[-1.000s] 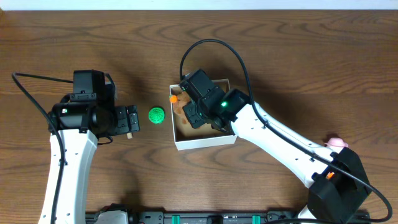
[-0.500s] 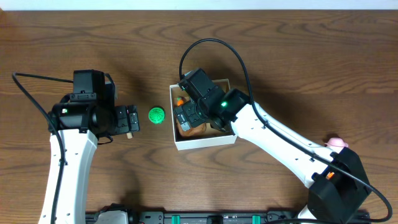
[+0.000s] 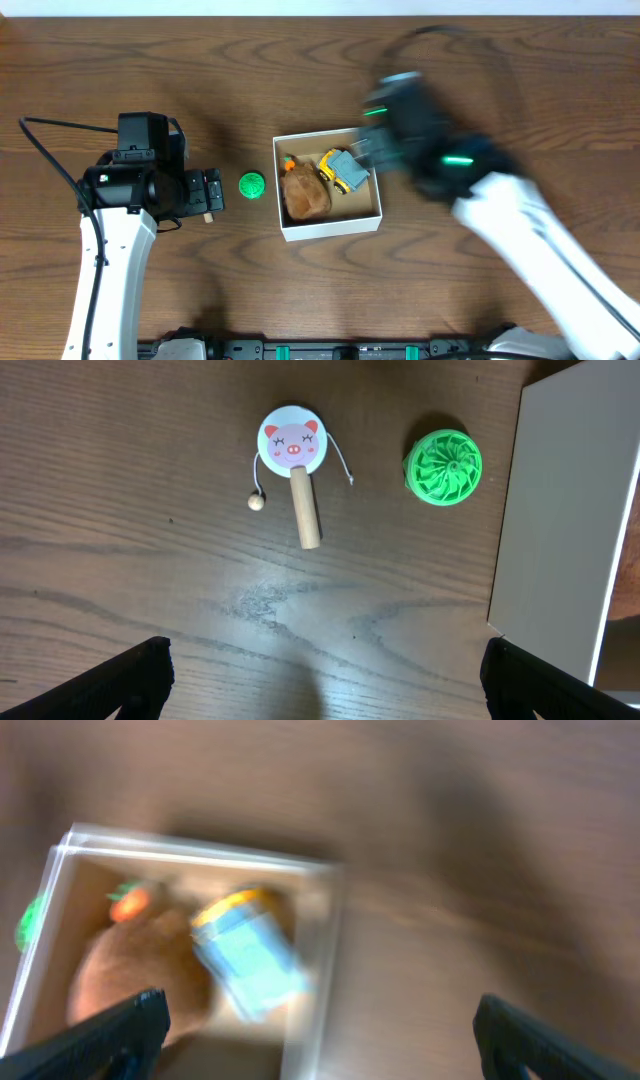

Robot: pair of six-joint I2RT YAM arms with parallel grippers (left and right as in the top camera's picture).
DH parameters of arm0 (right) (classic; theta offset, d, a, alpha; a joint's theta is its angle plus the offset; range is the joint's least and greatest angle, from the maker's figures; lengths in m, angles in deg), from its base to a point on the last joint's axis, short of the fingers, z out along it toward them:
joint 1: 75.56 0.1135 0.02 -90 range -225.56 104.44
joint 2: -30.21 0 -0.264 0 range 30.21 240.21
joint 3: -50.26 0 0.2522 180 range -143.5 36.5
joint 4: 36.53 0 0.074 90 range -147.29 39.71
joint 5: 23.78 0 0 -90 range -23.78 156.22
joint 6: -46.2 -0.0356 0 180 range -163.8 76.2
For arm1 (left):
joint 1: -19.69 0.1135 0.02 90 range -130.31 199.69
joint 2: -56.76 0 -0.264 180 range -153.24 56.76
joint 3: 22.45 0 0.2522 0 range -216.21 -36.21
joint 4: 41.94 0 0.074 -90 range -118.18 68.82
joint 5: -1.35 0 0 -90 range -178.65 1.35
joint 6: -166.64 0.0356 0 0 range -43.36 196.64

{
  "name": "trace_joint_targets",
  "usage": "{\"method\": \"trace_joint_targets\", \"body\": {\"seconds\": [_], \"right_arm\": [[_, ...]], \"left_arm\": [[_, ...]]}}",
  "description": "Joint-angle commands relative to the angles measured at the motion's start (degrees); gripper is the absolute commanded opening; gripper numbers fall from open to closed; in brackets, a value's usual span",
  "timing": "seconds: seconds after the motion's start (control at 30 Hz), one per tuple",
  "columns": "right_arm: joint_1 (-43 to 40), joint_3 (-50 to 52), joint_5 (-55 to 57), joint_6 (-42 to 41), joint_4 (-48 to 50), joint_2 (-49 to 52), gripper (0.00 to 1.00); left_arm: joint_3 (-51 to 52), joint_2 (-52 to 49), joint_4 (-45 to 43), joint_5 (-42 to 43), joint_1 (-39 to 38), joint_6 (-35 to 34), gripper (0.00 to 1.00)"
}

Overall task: Pack container
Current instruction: 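Move the right gripper to the pink duck toy and grasp it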

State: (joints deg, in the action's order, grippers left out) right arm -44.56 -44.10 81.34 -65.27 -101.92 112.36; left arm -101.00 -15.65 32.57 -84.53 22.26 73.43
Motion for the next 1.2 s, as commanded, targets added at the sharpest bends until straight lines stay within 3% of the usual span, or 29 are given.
{"method": "trace_joint_targets", "body": {"seconds": [0.0, 0.13, 0.3, 0.47, 0.6, 0.97, 1.03, 1.07, 1.17], "right_arm": [[-10.34, -0.31, 3.54, -6.36, -6.93, -7.82, 0.99], [-26.03, 0.17, 2.69, -9.75, -19.21, -10.93, 0.99], [-39.58, 6.58, -0.37, -6.88, -22.51, -10.97, 0.99], [-46.73, 20.96, -1.22, -6.03, -13.38, -10.91, 0.99], [-50.86, 31.15, -4.90, -0.46, -2.45, -10.86, 0.99], [-56.33, 40.59, -4.87, 3.98, 9.18, -5.62, 0.98], [-56.33, 40.76, -4.87, 3.98, 10.38, -4.02, 0.88], [-56.33, 40.74, -5.07, 3.98, 10.99, -3.37, 0.73], [-56.33, 40.76, -6.80, 3.96, 12.04, -2.73, 0.16]], "left_arm": [[-0.22, -0.26, 0.02, -0.02, 0.22, -0.57, 0.98], [-0.22, -0.26, -0.39, -0.02, 0.20, -0.57, 0.98], [-0.22, -0.26, -1.07, -0.02, 0.22, -0.57, 0.98], [-0.22, -0.26, -1.01, -0.02, 0.22, -0.57, 0.98], [-0.22, -0.26, -1.01, -0.02, 0.20, -0.59, 0.98], [-0.22, -0.26, -1.01, -0.02, 0.20, -0.59, 0.98], [-0.22, -0.26, -0.98, -0.02, 0.20, -0.59, 0.98], [-0.22, -0.26, -0.98, -0.02, 0.20, -0.59, 0.98], [-0.22, -0.26, -0.81, -0.02, 0.20, -0.59, 0.98]]}}
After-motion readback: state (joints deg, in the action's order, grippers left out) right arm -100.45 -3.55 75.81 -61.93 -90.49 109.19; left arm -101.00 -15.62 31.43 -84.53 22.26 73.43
